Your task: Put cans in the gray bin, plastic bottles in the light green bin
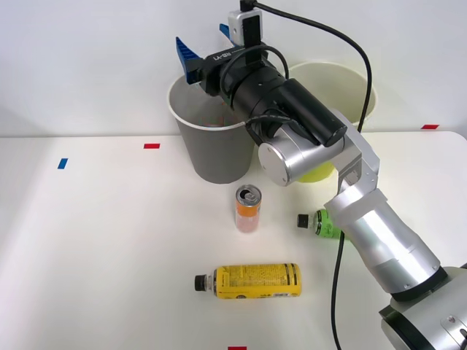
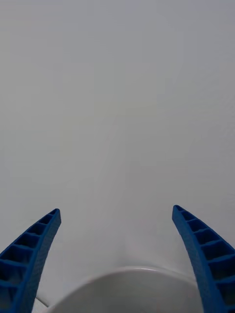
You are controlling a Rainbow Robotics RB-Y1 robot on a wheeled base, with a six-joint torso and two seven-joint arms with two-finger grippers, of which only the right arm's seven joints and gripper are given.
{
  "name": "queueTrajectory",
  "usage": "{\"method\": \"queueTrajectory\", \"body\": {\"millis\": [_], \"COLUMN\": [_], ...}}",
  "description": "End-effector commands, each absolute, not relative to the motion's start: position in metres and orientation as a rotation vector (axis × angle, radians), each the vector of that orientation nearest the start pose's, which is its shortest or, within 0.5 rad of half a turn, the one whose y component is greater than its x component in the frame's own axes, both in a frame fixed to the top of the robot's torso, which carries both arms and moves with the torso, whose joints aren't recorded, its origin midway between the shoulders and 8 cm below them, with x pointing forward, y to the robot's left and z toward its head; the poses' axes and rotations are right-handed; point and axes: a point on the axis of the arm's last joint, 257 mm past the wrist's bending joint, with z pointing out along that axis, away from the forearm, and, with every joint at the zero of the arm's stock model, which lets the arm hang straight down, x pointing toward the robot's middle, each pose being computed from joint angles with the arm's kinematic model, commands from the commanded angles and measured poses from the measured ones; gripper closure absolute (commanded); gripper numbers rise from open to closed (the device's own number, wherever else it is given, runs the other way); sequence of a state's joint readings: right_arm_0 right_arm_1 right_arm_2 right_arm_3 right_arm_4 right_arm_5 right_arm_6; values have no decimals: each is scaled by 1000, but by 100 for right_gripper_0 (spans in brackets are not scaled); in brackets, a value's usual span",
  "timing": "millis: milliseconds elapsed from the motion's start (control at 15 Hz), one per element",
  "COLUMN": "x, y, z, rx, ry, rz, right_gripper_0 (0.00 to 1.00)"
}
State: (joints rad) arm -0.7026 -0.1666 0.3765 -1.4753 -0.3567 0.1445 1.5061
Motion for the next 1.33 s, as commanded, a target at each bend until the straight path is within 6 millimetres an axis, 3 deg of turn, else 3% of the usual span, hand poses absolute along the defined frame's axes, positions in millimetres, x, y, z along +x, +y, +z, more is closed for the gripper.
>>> {"method": "queueTrajectory", "body": {"millis": [67,200,467,733,1067,1333], "x": [585,571,513,466,415,382], "y": [44,23,-47,-105,-153,-179], "z": [33,23,-4,-30,-74,-115], "rx": [-443,-443,-416,-361,-237,-150], "ry": [1214,1207,1205,1240,1231,1293], "rz": [495,471,400,331,313,281], "right_gripper_0": [12,12,12,12,12,12]}}
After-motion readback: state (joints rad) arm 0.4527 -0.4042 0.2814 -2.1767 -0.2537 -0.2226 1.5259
